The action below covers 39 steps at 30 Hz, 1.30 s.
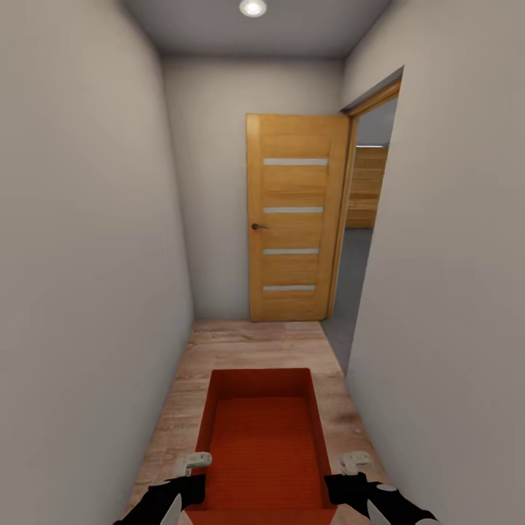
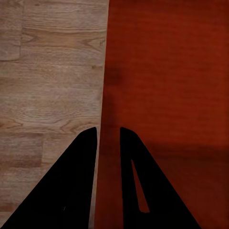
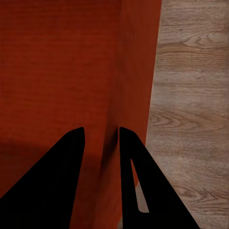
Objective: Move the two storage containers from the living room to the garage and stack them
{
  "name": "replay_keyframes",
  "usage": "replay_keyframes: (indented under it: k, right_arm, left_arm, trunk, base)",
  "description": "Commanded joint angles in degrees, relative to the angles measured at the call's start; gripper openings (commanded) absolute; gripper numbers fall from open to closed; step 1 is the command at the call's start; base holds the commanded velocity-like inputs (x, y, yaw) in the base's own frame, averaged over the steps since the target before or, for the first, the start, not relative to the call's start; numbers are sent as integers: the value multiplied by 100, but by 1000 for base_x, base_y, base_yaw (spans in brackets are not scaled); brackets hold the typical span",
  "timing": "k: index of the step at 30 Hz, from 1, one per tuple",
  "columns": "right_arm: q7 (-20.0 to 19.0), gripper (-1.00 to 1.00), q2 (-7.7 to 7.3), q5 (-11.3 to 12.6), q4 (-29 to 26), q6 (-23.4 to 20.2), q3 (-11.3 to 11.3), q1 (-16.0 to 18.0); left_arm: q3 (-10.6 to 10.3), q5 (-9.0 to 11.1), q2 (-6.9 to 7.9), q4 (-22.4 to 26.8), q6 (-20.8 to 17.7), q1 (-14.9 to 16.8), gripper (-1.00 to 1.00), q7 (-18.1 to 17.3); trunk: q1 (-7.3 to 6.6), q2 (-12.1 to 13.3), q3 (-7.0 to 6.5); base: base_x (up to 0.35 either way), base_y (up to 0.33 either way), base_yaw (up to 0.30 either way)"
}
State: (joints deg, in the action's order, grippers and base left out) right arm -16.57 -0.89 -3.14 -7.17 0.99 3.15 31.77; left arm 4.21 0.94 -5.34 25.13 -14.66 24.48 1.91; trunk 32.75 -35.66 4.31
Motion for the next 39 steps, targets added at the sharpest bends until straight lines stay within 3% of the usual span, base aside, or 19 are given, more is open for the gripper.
replay_keyframes:
  k: [1,39]
  right_arm:
    - [11,-100,-5,-126,22,5,-34,4]
    - [-4,-100,-2,-119,22,4,-34,4]
  left_arm:
    - [10,-120,174,26,78,4,-100,152]
    - [10,-121,174,25,78,4,-100,152]
  trunk:
    - [5,-9,11]
    - [5,-9,11]
  base:
    - [329,76,0]
    - [329,26,0]
